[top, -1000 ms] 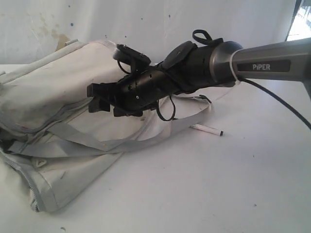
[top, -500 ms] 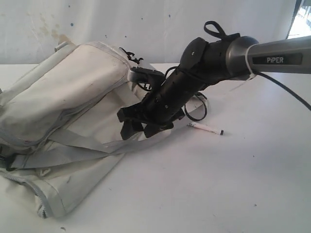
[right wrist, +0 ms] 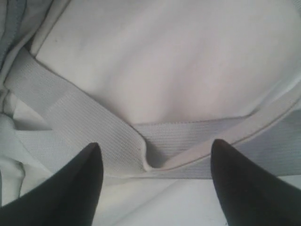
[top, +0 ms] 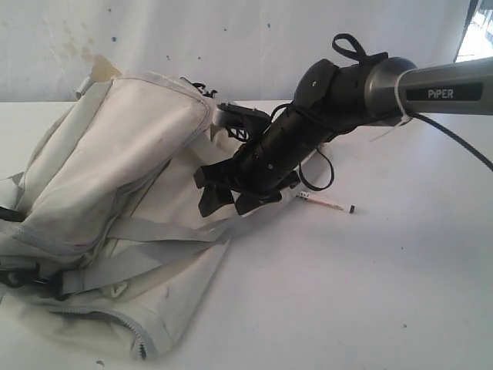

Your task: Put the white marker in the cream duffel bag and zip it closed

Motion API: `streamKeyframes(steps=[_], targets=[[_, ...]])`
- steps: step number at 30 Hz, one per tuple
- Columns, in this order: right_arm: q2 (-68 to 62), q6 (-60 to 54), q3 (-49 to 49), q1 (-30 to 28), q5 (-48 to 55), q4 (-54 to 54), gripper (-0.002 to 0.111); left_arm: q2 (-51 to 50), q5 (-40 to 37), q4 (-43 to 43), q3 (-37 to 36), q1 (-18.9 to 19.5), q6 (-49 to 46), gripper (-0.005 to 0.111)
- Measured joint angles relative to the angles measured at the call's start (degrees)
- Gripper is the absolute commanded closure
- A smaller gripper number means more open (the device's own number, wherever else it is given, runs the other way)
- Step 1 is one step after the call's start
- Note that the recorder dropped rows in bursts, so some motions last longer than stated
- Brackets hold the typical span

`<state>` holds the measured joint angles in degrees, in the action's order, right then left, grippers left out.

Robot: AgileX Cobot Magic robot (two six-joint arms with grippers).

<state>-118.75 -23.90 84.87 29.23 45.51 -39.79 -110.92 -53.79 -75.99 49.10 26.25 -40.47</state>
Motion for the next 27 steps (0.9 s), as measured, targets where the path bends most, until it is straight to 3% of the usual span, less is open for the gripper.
streamKeyframes(steps=[13,27], targets=[[0.0,0.2,0.0,0.0,2.4,4.2,0.047,0.0,-8.3,-15.4,-10.7,0.0,-10.9,0.107],[0.0,-4.1,0.1,0.2,4.4,3.9,0.051,0.0,-14.3,-20.8,-11.4,0.0,-13.9,0.105]])
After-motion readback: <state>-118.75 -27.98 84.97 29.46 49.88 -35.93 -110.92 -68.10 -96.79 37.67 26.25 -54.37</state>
